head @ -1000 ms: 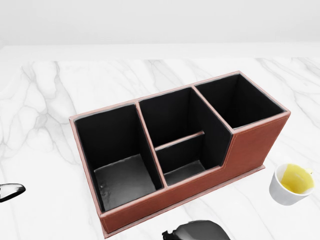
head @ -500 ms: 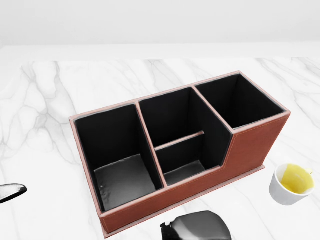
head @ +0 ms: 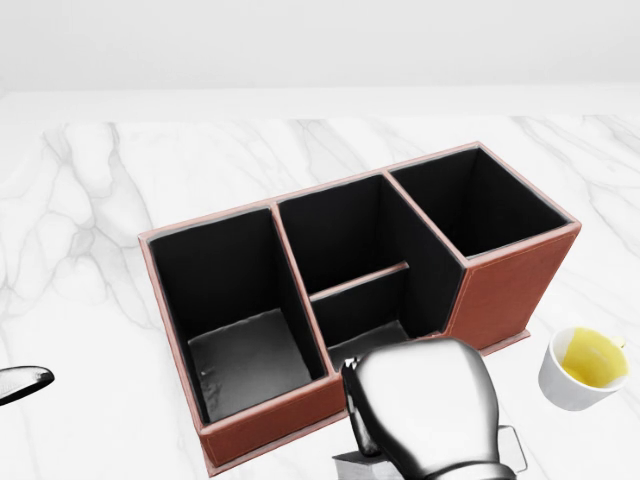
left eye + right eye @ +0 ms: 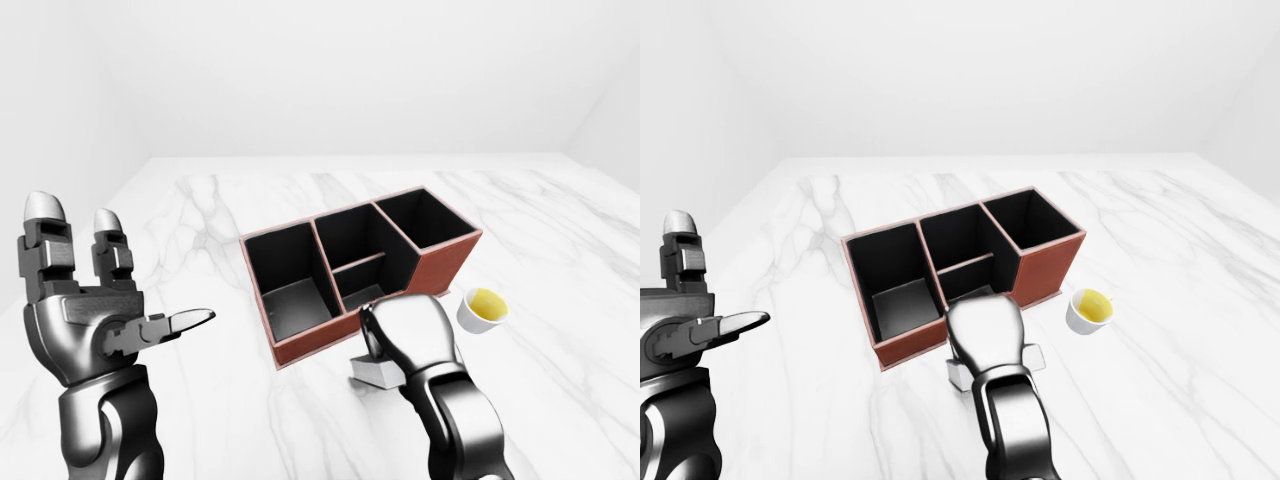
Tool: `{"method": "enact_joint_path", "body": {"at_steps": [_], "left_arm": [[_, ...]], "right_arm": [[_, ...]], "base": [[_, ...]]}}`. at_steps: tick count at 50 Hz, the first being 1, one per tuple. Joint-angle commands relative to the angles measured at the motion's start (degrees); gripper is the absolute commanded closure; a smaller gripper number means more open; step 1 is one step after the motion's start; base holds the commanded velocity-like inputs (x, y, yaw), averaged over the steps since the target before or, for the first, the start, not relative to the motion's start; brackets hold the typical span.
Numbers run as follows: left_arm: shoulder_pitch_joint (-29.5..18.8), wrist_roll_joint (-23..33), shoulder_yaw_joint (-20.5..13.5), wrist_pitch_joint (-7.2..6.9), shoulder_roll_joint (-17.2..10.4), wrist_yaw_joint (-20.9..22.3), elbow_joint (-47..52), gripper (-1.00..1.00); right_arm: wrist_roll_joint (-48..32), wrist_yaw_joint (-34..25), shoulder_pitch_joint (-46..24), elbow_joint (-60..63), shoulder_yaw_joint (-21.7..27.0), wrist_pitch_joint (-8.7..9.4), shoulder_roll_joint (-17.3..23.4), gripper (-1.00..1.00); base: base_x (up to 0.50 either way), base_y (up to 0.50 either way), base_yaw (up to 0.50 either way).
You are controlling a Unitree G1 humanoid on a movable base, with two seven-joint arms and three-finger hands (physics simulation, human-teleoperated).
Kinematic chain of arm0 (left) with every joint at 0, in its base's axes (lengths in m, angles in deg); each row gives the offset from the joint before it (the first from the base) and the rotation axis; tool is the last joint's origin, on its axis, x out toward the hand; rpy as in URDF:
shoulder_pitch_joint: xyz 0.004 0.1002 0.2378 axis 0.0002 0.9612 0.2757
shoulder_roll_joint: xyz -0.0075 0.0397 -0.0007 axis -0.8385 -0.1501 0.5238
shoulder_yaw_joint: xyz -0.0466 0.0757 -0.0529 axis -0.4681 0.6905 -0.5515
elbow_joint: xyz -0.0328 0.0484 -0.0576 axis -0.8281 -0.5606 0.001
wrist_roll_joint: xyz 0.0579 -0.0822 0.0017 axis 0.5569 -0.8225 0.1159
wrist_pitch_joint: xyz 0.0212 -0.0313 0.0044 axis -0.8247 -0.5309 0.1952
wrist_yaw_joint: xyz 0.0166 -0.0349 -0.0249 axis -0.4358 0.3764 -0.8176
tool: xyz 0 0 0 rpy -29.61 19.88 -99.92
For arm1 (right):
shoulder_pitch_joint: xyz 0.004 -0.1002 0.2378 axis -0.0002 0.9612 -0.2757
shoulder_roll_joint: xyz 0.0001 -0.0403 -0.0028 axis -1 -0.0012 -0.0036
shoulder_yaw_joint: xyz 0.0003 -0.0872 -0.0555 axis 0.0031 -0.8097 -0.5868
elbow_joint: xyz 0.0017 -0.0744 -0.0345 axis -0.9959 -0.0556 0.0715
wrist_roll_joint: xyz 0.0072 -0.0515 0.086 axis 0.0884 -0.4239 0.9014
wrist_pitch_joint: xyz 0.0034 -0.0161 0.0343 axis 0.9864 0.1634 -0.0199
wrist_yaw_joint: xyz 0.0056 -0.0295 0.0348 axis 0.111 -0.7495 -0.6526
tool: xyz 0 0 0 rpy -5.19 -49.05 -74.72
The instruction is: Pick up the book and place it in the front compartment of the caddy.
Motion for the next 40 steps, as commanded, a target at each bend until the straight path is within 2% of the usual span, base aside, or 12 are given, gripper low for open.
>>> {"method": "enact_joint_path", "body": {"at_steps": [1, 10, 22, 33, 40], "left_arm": [[-0.4, 0.7, 0.5, 0.0, 0.1, -0.4, -1.7, -1.0], [-0.5, 0.6, 0.4, 0.0, 0.0, -0.5, -1.6, -1.0], [-0.3, 0.8, 0.6, 0.0, 0.1, -0.5, -1.6, -1.0], [-0.7, 0.2, 0.3, 0.0, -0.2, -1.2, -0.2, -1.0], [-0.9, 0.2, 0.1, 0.0, -0.3, -1.1, -0.4, -1.0]], "right_arm": [[-6.6, 0.0, -3.2, 3.4, -2.8, 0.0, -3.7, 1.0], [-12.6, 0.0, -4.9, 6.1, -7.1, 0.0, -6.2, 1.0], [-13.0, 0.0, -10.6, 10.0, -1.6, 0.0, -12.2, 1.0], [-13.0, 0.0, -14.2, 10.9, 0.1, 0.0, -15.9, 1.0], [-12.9, 0.0, -16.5, 10.6, 1.8, 0.0, -16.2, 1.0]], "base": [[0.0, 0.0, 0.0], [0.0, 0.0, 0.0], [0.0, 0.0, 0.0], [0.0, 0.0, 0.0], [0.0, 0.0, 0.0]]}}
